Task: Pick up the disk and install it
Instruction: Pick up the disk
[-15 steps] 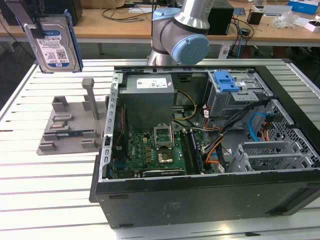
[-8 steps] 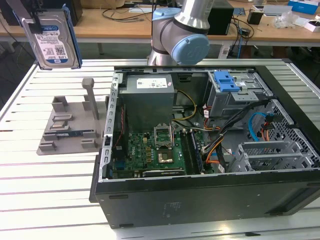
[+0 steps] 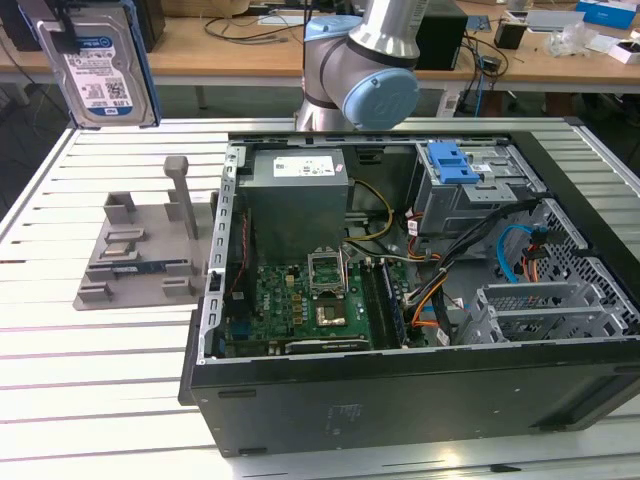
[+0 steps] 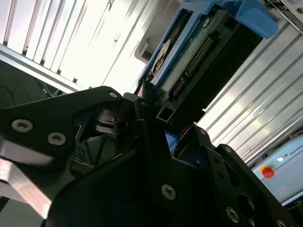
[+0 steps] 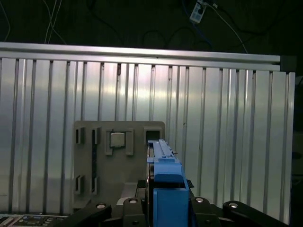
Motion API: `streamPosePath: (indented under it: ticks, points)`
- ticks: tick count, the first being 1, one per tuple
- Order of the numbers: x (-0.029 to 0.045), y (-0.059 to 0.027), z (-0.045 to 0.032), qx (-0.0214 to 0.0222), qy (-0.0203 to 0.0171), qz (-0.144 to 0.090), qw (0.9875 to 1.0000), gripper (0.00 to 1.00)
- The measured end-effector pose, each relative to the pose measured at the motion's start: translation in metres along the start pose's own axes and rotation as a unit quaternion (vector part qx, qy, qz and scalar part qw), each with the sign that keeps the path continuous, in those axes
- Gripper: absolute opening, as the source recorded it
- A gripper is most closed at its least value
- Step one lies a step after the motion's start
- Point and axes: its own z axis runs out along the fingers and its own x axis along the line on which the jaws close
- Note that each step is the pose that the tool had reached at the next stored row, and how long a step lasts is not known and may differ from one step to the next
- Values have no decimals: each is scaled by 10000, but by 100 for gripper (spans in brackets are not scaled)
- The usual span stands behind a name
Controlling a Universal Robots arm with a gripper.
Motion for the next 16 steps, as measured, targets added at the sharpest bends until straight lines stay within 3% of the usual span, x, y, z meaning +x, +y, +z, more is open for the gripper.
streamPosePath:
  ticks: [9,16]
  points:
    - [-2,5,-201,0,0,0,10000,37]
    - [-4,7,-296,0,0,0,10000,37]
